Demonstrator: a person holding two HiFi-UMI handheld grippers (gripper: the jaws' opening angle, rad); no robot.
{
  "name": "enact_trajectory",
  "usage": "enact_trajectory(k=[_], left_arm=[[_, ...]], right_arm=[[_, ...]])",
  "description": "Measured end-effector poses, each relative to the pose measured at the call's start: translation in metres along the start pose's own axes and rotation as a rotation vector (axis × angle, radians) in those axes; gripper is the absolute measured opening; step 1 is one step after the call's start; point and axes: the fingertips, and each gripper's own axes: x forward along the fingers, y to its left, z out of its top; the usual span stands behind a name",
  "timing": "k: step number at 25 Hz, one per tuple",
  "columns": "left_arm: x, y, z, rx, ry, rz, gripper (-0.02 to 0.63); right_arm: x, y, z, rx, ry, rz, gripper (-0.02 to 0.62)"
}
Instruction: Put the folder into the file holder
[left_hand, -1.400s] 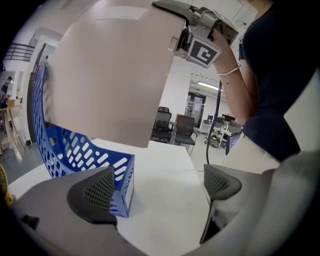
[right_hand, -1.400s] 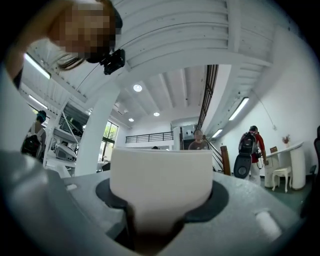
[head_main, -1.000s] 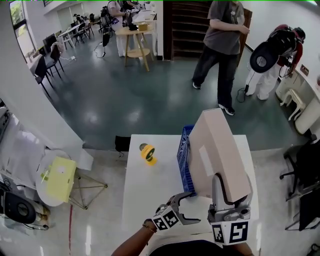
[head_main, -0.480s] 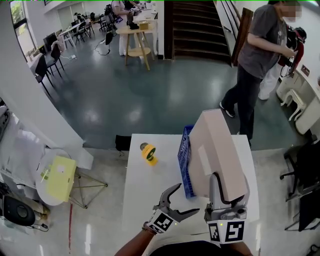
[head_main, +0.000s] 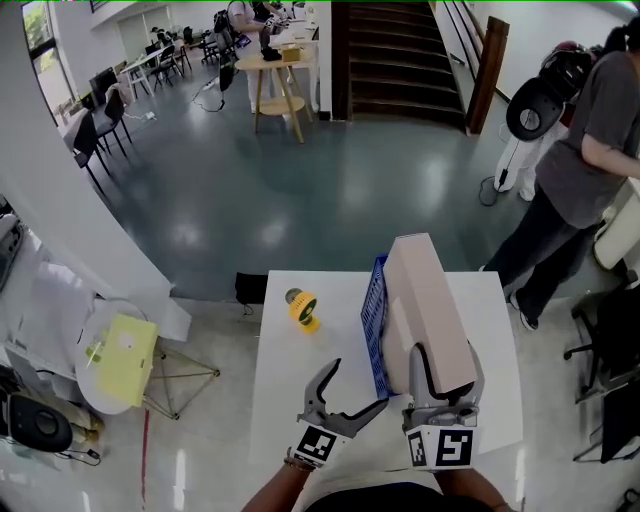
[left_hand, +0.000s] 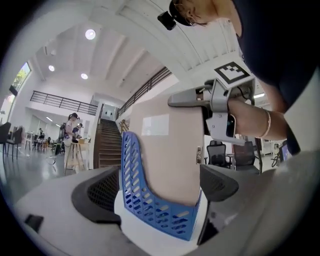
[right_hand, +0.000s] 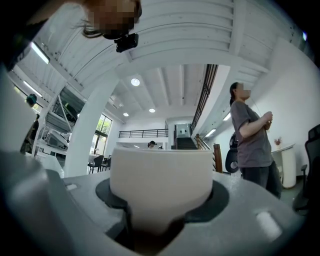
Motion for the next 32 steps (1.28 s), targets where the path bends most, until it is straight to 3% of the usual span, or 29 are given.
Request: enact_trajectory(k=[13,25,32], left_arm=[[-0.004,0.012,-0.001,0.006,0.017,0.051,0.423],[-0.006,0.016,-0.006,-0.014,0.036,0.063,0.420],[-0.010,0.014,0.016,-0.011,0.018,0.088,0.420]], right_arm=[[0.009,0.003,-0.072,-0.019,0.111,-0.025,0.275],[0.003,0.011,-0.075,-0.050,0.093,-0.032,0.296],[-0.013,0.016,-0.054,-0.045,0.064,0.027,0.345]])
